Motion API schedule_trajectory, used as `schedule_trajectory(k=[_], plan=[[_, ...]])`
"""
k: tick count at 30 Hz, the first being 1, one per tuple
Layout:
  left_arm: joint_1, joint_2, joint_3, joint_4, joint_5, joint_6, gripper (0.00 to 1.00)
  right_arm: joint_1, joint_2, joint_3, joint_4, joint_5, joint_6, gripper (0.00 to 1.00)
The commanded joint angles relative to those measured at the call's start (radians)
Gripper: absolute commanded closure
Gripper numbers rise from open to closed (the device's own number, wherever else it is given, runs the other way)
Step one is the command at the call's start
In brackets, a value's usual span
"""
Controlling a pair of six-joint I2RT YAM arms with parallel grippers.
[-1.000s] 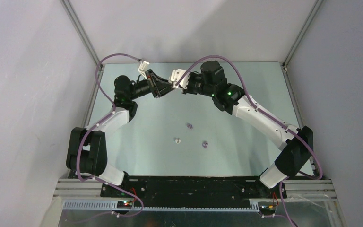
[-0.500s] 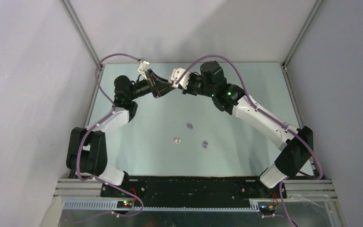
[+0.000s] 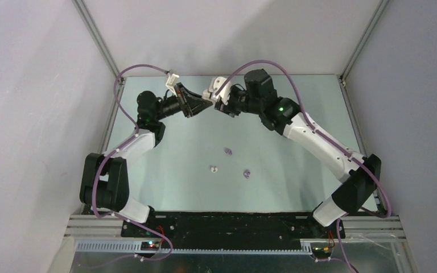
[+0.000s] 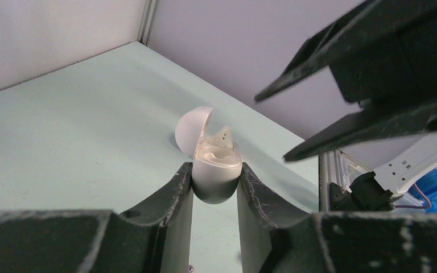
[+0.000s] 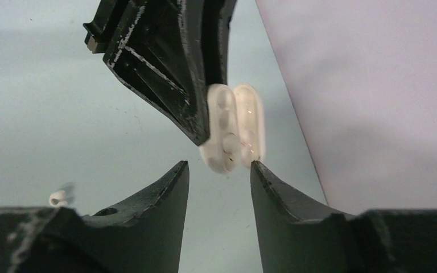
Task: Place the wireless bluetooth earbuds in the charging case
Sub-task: Insert the right earbud into the right side groove of the charging case, then pick up the left earbud from the center of the board.
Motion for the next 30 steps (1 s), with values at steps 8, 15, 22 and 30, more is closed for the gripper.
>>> schedule_trajectory(k=[8, 15, 22, 30], plan=[[0.03, -0.074, 0.009, -0.024, 0.022, 0.087, 1.0, -0.17, -0.131, -0.052, -0.062, -0.176, 0.256, 0.39], [0.081, -0.195, -0.03, -0.115, -0.037, 0.137, 1.0, -0.208, -0.067, -0.112, -0.198, -0.207, 0.337, 0.4], [0.117, -0.344, -0.151, -0.157, -0.123, 0.112, 1.0, -0.187, 0.005, -0.173, -0.274, -0.18, 0.253, 0.53], [0.13, -0.548, -0.094, -0.857, -0.026, 0.595, 1.0, -0.126, -0.035, -0.26, -0.207, -0.288, 0.14, 0.8]])
